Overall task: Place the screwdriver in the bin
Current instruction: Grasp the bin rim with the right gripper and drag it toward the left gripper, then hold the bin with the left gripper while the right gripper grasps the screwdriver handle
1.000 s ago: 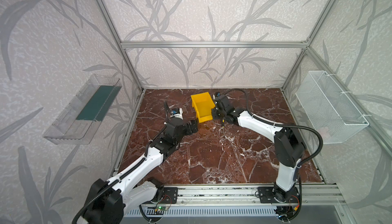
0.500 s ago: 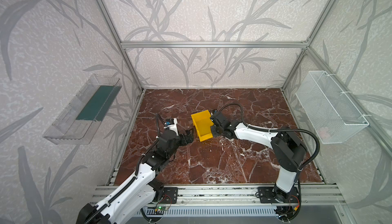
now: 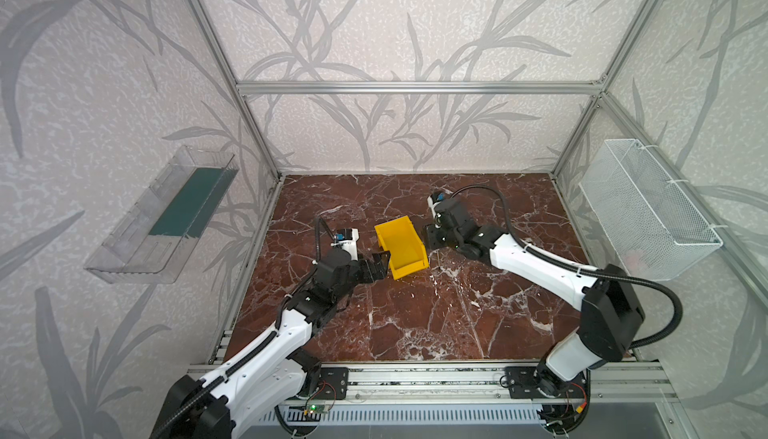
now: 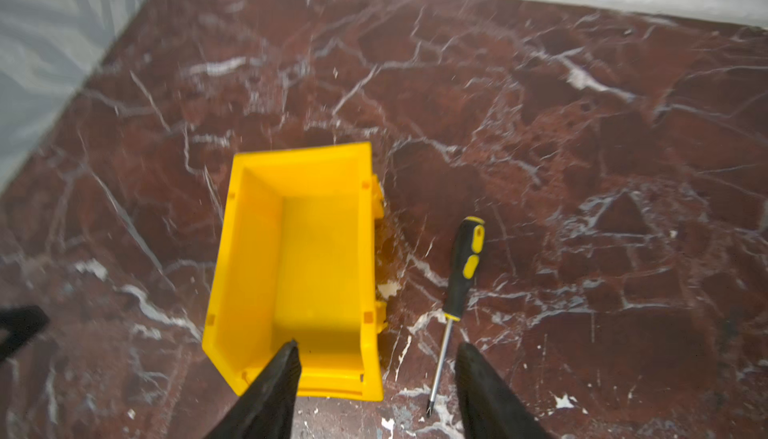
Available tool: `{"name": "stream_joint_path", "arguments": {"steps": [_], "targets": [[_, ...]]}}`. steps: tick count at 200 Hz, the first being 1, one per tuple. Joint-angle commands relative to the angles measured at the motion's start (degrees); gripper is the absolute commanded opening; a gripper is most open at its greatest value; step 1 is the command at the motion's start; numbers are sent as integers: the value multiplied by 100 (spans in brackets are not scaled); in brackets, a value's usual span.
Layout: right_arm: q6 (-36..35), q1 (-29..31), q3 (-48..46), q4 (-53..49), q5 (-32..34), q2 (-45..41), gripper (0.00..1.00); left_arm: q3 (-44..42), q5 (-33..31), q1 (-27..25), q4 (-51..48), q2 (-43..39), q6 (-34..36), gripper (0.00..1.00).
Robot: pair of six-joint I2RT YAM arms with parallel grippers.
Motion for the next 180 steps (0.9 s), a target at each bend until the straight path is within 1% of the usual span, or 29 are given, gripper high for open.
{"name": "stream_joint_path", "arguments": {"steps": [1,17,37,49,78,98,117,154,180], "targets": [[56,-363,-301,45,-171,83,67,278,309,-93,487,346,-163,99],[95,-604,-282,24,-338,287,68,413,426,-205,562,636,-228,99],[114,-758,-137,-89,-420,619,68,541,574,-319,631,935,-364,99],[122,-808,-19,-167,-524,1002,67,551,644,-401,758,1067,-477,99],[254,-828,503,-539,-796,1686,67,578,651,-586,777,1175,-513,99],[332,-833,691,-510,-933,2054,67,556,578,-624,685,1127,-490,99],[370,-827,871,-487,-872,2325,67,576,562,-631,569,1122,-427,99],[360,-839,1366,-742,-454,2911,66,622,593,-640,564,1204,-435,99],[399,-869,1498,-766,-396,3161,62,649,598,-651,575,1201,-433,99]]}}
